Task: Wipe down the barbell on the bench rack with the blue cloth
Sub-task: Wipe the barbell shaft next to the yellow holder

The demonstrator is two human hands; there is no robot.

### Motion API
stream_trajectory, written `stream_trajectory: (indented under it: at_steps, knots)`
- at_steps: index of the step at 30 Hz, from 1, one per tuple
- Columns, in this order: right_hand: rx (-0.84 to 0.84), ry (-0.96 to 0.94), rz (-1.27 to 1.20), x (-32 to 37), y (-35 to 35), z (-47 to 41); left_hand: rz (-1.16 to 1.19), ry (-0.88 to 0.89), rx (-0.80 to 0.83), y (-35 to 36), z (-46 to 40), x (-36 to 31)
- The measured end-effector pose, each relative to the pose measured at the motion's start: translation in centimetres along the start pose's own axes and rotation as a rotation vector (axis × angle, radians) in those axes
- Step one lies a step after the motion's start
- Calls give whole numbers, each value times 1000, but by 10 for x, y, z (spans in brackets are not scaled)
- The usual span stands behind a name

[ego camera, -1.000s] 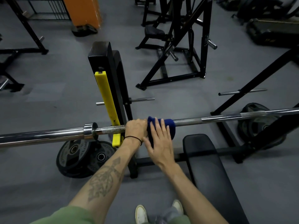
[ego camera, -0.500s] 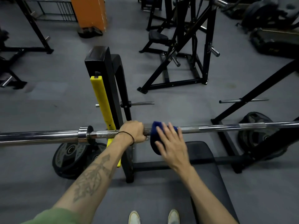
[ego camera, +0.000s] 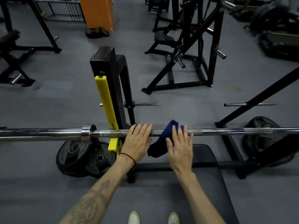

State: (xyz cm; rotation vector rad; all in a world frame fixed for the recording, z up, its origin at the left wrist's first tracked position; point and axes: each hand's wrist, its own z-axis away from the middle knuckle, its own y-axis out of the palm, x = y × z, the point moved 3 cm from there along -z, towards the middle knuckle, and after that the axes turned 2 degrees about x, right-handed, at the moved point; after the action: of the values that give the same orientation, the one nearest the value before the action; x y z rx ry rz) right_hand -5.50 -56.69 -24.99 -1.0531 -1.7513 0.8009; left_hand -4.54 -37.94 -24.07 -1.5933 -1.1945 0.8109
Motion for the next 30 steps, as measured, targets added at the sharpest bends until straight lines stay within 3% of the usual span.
stream_trajectory:
  at_steps: [3, 6, 9, 12, 15, 18, 22, 26, 28, 30]
  knots:
    - [7, 145, -161, 42, 12, 3, -6, -14, 25, -1, -1, -2]
    - [99, -114, -106, 52, 15, 7, -18, -2, 21, 1, 1, 0]
    - [84, -312, 121, 6, 3, -1, -28, -4, 21, -2, -3, -1]
    - [28, -72, 112, -28, -10, -3, -61, -42, 29, -4, -10, -2]
    - [-9, 130, -15, 7, 0, -2, -108, -70, 56, -1, -14, 1]
    - [71, -50, -46, 52, 18, 9, -140, 10, 63, 0, -17, 4]
    - [96, -293, 139, 14, 8, 5, -104, 103, 153, 1, -25, 12]
    - [18, -52, 140, -28, -14, 1, 22, 155, 364, -14, -42, 16]
    - [-14, 140, 25, -8, -8, -1, 67, 115, 462, -18, -50, 18]
    - [-4, 159, -86, 29, 2, -2, 38, 89, 439, -20, -49, 14]
